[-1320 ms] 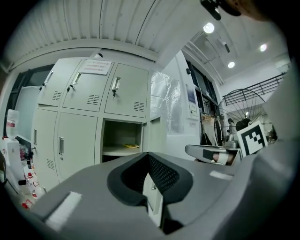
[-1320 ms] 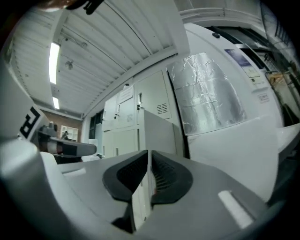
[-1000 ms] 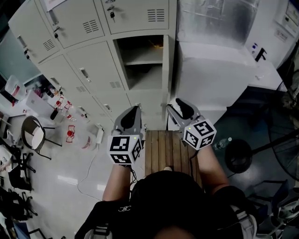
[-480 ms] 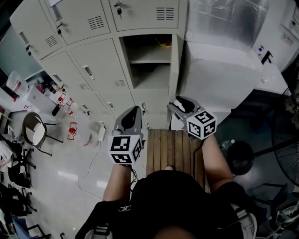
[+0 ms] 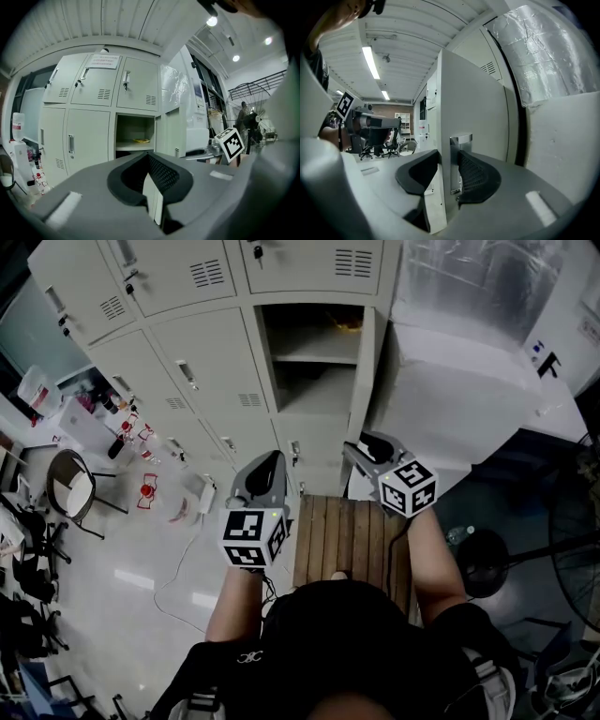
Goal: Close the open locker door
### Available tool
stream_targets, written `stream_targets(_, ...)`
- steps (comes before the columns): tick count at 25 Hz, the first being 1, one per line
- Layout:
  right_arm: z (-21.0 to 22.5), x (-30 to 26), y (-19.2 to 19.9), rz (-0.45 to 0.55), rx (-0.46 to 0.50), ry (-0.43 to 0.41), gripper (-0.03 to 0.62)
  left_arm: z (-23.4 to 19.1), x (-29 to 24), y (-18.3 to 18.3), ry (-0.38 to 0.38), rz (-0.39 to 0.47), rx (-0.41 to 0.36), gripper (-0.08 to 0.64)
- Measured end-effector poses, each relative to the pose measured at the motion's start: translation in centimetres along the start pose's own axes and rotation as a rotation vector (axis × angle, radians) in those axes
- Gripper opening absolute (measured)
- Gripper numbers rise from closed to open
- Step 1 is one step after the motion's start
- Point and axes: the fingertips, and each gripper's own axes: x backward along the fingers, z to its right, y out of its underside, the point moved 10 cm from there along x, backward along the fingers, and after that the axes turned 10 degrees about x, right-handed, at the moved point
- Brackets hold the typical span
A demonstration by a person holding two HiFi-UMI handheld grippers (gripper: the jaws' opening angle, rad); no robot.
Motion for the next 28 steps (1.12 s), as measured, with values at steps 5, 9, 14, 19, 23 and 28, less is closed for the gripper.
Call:
stream_targets(5, -0.4, -1.9, -0.5, 0.004, 0.013, -0.054, 0.147, -0.7, 0.6, 0.0, -0.039, 0.006, 0.001, 0.0)
stream_targets(9, -1.0, -3.9, -1.0, 0.017, 0.025, -0.071, 0.138, -1.8, 1.5, 0.1, -0.091, 0.015, 0.0, 0.0)
stream_targets(14, -1.7, -6.9, -1.5, 0.037, 0.014, -0.064, 0.129, -3.8, 3.1, 0.0, -0.171, 0.029, 0.015, 0.0)
stream_targets(19, -1.9, -9.9, -2.0, 0.063, -0.009, -0.085, 0.124, -5.3, 4.8, -0.1, -0.236, 0.046, 0.023, 0.0)
stream_targets(23, -1.8, -12.2, -2.4, 0.071, 0.0, -0.097, 0.12, -6.5, 5.8, -0.1, -0.284, 0.055, 0.028, 0.0)
stream_targets(28, -1.6, -15.2, -3.0, 0.082, 0.009, -0.086, 0.115, -7.6, 6.4, -0.3, -0.328, 0.065, 0.03, 0.0)
